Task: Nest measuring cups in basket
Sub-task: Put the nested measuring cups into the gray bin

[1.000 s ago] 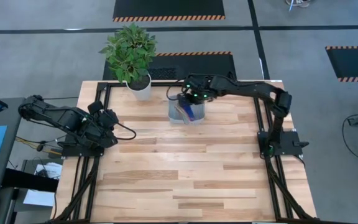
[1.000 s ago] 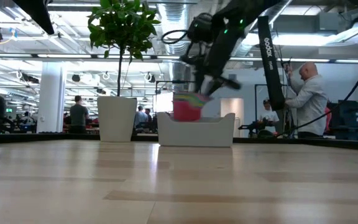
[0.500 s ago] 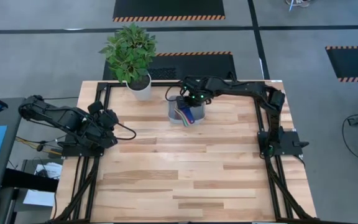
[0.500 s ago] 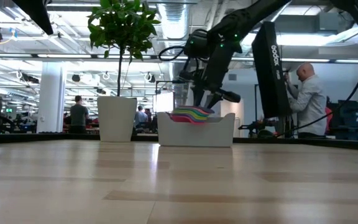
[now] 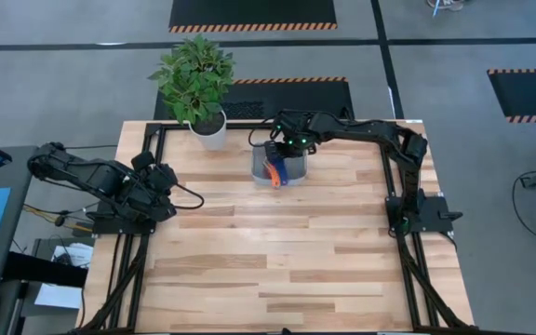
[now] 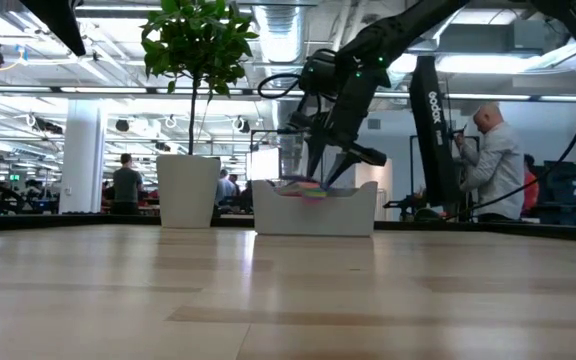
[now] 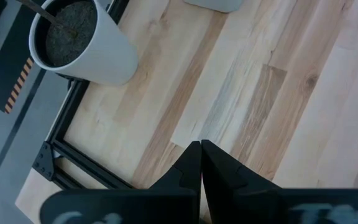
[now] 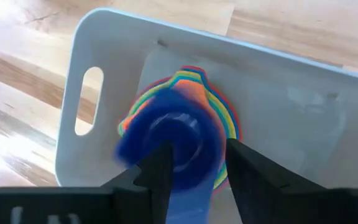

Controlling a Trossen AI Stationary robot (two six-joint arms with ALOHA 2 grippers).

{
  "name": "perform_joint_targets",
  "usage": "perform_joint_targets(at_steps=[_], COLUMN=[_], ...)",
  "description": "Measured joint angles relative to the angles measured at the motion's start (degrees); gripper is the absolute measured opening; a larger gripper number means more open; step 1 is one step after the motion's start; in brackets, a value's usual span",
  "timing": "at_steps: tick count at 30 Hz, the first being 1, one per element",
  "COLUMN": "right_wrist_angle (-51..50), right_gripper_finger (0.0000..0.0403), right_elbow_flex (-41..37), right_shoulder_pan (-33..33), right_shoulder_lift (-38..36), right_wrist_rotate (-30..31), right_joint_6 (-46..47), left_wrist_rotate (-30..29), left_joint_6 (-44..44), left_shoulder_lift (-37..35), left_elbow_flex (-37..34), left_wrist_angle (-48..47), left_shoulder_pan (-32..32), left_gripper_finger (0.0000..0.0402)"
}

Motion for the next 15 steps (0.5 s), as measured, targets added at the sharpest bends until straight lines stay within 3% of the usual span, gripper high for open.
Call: perform_joint_targets(at_steps=[10, 15], right_wrist_angle=[-0.5, -5.6], right_gripper_finger=[0.0200, 0.0191], right_elbow_flex=[0.6, 6.8], right_shoulder_pan=[0.0, 0.0], right_shoulder_lift=[-0.6, -0.7], right_wrist_rotate=[-0.3, -0.6], right_joint_6=[0.2, -0.5], left_wrist_rotate=[0.3, 0.3], left_joint_6=[0.0, 0.0], left_shoulder_lift=[0.0, 0.0], left_elbow_flex=[0.0, 0.0], left_wrist_angle=[0.0, 0.0], left_shoulder_pan=[0.0, 0.0], left_gripper_finger=[0.0000, 0.0000])
